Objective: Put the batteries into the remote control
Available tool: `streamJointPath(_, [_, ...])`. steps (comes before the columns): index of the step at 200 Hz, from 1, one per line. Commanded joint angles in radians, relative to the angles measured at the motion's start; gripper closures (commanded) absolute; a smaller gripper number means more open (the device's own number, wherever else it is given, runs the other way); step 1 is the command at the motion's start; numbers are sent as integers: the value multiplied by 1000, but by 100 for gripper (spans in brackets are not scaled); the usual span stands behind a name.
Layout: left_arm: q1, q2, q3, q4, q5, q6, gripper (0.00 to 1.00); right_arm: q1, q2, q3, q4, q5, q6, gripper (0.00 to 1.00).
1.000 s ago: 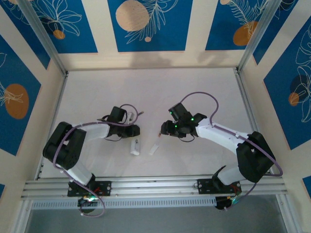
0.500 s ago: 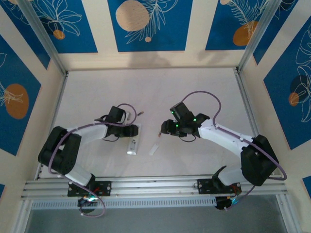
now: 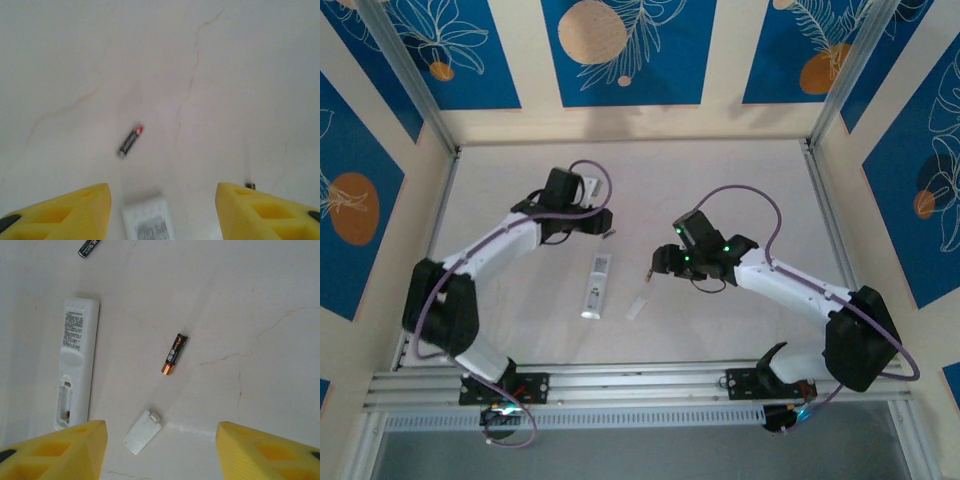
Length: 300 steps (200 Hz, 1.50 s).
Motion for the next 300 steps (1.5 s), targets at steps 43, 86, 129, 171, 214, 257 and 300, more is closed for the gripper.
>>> streamJointPath(43, [-24, 338, 245, -121, -42, 259, 47, 2, -133, -31, 22, 53, -36, 23])
streamJointPath(86, [-32, 459, 337, -180, -33, 299, 53, -24, -141, -33, 18, 44, -33, 23])
streamJointPath(129, [-36, 531, 401, -240, -52, 336, 61, -48, -137, -39, 21, 26, -30, 23])
streamJointPath(171, [-36, 570, 431, -263, -62, 352, 69, -69, -137, -52, 30, 2, -21, 23])
streamJointPath(214, [-38, 581, 440, -269, -46, 347, 84, -84, -137, -49, 31, -8, -17, 23])
streamJointPath(257, [-36, 536, 427, -257, -51, 327, 91, -93, -140, -39, 28, -23, -9, 23])
streamJointPath(300, [-36, 344, 352, -177, -88, 204, 98, -97, -164, -35, 17, -22, -1, 23])
